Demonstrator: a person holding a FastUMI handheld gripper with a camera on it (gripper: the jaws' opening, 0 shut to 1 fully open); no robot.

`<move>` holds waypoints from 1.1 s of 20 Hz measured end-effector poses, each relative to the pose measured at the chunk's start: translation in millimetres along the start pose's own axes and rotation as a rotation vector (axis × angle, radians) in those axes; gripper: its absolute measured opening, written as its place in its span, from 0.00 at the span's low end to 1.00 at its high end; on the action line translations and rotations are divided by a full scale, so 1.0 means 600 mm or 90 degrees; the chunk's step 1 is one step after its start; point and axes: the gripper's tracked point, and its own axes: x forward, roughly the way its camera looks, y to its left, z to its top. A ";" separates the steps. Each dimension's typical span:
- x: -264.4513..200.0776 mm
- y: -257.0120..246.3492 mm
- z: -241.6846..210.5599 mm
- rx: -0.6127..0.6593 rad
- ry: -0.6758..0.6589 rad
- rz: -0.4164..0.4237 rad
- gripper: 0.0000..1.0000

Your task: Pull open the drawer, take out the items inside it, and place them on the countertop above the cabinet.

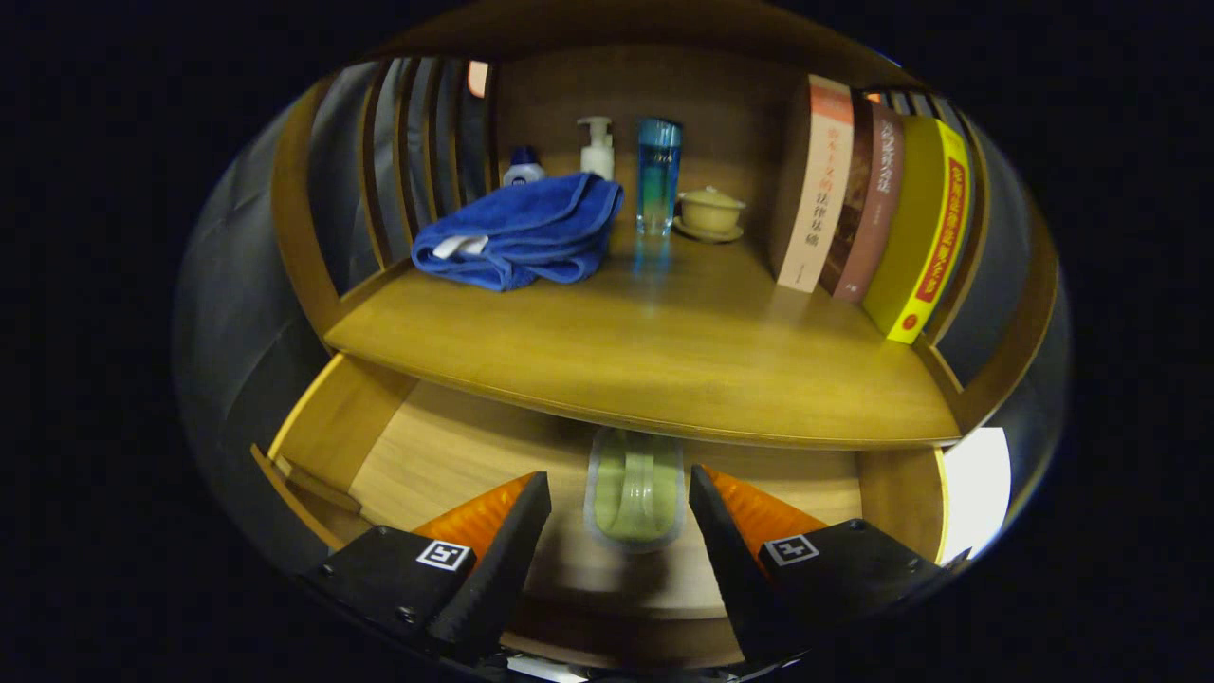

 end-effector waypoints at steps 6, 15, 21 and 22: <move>0.058 -0.005 -0.029 0.024 0.056 -0.018 0.92; 0.072 -0.020 -0.045 0.037 0.058 -0.035 0.30; 0.018 -0.017 -0.040 0.056 0.035 -0.039 0.26; 0.004 -0.013 -0.034 0.056 0.023 -0.034 0.26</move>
